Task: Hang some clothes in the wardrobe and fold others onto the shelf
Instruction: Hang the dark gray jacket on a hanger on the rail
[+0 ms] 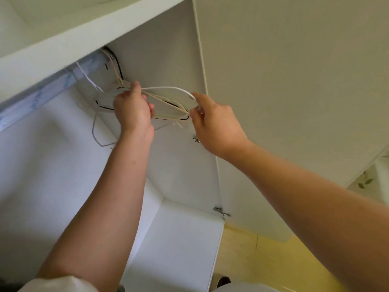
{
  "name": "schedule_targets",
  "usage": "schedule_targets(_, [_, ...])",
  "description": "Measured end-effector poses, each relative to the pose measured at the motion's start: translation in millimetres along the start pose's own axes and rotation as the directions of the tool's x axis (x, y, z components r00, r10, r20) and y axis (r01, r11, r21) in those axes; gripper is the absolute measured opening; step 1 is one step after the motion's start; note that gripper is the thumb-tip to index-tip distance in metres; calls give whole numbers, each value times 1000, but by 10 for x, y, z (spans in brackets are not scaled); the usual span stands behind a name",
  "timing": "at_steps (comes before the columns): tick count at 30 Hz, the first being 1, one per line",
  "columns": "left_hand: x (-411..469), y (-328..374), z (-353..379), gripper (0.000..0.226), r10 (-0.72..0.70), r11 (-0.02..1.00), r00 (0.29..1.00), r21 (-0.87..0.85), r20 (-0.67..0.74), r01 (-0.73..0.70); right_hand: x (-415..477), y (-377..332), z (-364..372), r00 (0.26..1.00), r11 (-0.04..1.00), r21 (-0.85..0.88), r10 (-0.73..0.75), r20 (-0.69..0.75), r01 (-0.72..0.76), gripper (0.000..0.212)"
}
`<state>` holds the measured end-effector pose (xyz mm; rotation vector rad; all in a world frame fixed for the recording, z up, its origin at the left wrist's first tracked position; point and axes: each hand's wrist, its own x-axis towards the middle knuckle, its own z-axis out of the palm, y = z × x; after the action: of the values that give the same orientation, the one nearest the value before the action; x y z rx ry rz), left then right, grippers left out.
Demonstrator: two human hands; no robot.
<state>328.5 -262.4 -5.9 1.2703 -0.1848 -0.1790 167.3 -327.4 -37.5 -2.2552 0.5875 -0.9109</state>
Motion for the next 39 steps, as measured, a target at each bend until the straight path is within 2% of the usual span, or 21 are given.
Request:
schedule_targets(6, [36, 83, -7, 26, 80, 997, 997, 2, 14, -80, 20, -136, 47, 999, 988, 146, 47, -18, -44, 54])
schedule_targets(9, [33, 89, -18, 25, 70, 997, 996, 18, 47, -70, 16, -120, 57, 991, 962, 242, 130, 1, -127, 59])
schedule_targets(12, [-18, 64, -45, 21, 47, 996, 993, 68, 107, -55, -35, -43, 77, 957, 838, 472, 287, 46, -274, 60])
schedule_targets(16, [-138, -11, -28, 22, -2, 979, 972, 197, 236, -45, -155, 73, 45, 904, 692, 622, 423, 62, -367, 57])
schedule_targets(18, [-227, -67, 5, 24, -96, 975, 951, 220, 295, 31, -267, 159, -5, 873, 622, 679, 485, 57, -390, 53])
schedule_targets(20, [-329, -175, 47, 28, -236, 962, 911, 213, 337, 170, -437, 325, -82, 828, 593, 683, 560, 30, -426, 48])
schedule_targets(25, [-691, -723, 127, 28, -455, 885, 841, 257, 293, 389, -1032, 845, -320, 655, 581, 590, 747, -114, -561, 45])
schedule_targets(29, [-1275, -1246, 263, 28, -665, 743, 681, 372, 306, 557, -1611, 1144, -707, 534, 611, 490, 788, -306, -621, 41])
schedule_targets(31, [-1630, -1478, 345, 27, -754, 655, 569, 436, 328, 617, -1892, 1206, -949, 476, 629, 464, 777, -412, -624, 40])
schedule_targets(33, [-1997, -1695, 441, 28, -838, 545, 427, 511, 339, 665, -2168, 1198, -1199, 417, 644, 443, 754, -508, -624, 39])
schedule_targets(36, [-2549, -1965, 629, 30, -924, 375, 208, 659, 320, 652, -2569, 1084, -1542, 350, 670, 371, 688, -636, -644, 39])
schedule_targets(39, [-3075, -2148, 855, 30, -960, 249, 19, 819, 280, 517, -3008, 940, -1780, 312, 699, 247, 569, -761, -672, 36])
